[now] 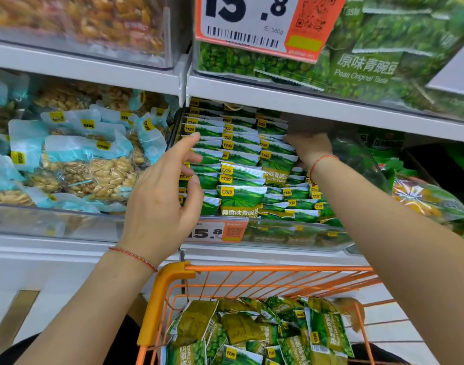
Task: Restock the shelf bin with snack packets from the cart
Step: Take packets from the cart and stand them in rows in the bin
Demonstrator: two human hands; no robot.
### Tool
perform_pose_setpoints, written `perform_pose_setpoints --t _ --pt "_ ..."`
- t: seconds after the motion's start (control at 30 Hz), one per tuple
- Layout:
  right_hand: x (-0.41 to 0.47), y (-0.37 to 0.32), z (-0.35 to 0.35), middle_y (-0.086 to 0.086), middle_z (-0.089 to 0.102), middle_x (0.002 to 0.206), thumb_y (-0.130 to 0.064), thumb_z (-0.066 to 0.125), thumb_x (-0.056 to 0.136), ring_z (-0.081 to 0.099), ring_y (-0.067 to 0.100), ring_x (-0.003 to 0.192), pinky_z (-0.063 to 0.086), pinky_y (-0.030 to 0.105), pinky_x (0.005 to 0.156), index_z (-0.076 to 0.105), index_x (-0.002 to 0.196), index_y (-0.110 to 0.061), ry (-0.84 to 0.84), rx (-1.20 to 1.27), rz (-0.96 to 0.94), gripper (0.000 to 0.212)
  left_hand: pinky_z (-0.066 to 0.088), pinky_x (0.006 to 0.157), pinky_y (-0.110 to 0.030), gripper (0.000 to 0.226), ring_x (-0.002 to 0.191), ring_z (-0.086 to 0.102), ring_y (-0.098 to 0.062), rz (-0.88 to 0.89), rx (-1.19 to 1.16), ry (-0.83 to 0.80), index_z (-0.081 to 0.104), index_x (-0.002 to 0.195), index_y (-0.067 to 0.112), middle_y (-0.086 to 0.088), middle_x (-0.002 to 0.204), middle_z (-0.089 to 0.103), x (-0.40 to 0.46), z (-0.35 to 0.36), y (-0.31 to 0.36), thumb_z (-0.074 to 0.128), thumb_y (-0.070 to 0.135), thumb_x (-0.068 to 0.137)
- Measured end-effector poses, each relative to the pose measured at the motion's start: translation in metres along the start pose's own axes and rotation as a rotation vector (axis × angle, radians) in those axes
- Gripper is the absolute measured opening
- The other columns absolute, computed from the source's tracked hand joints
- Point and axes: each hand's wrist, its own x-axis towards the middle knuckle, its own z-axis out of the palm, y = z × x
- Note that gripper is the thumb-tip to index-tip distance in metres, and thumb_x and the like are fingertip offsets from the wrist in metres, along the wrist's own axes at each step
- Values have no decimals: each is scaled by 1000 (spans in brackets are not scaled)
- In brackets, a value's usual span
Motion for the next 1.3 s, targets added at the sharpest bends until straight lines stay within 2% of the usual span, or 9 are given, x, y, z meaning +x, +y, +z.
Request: perform_pose_setpoints --t 0.1,0.2,0.5,0.6,0.77,0.9,1.0,1.17,1.3 --pt "4 0 3 23 66 110 -24 60 90 59 26 88 49 40 87 65 104 10 70 -77 -58 37 50 75 -41 52 89 56 -12 -9 6 -11 35 139 15 4 112 56 1 -1 0 48 9 89" --pt "8 3 6 18 66 112 -22 63 88 61 31 102 47 43 95 68 105 1 101 -11 -45 29 51 74 -43 52 88 57 -12 -9 11 -24 35 140 15 4 113 57 1 0 1 47 10 90" --pt "20 17 -3 10 67 86 -33 59 79 59 28 83 50 46 82 65 73 -19 11 148 41 17 34 85 -21 48 90 53 -5 -52 71 -89 40 137 18 9 112 57 3 2 3 46 16 90" --pt "-6 24 -21 13 71 99 -33 58 82 65 30 91 52 47 89 67 77 -24 56 97 -54 14 38 86 -21 36 101 51 -7 -58 51 -163 55 125 19 12 107 59 -5 -8 20 45 23 90" --pt "-82 34 -49 -2 70 77 -19 53 82 67 18 79 54 37 79 64 74 -27 237 126 -324 16 40 85 -12 29 96 55 2 -85 -143 -393 67 103 26 19 97 66 -35 -20 68 44 35 88" --pt "-141 35 -70 0 61 62 -10 53 89 56 9 47 47 21 49 60 72 -17 -142 308 -235 20 44 77 -17 23 85 57 6 -88 -108 -712 66 94 29 21 90 65 -47 -20 98 47 18 88" --pt "-168 57 -76 3 65 64 -12 54 92 61 13 52 49 22 51 63 74 -11 -508 33 -155 20 45 86 -25 30 101 57 -10 -71 214 -1142 62 112 24 9 110 63 -51 -1 110 45 11 91" --pt "-196 115 -82 1 50 50 -13 54 86 46 15 48 33 21 45 50 54 -12 -494 -766 -98 32 47 89 -36 55 118 52 -29 10 602 -1535 46 136 13 -12 133 53 -72 49 107 65 28 86" --pt "-208 141 -75 11 63 109 -12 48 91 61 24 93 48 31 75 61 104 -9 -453 -934 27 19 48 91 -41 74 120 52 -31 -18 668 -1610 34 141 10 -13 136 50 -98 73 99 73 32 82"
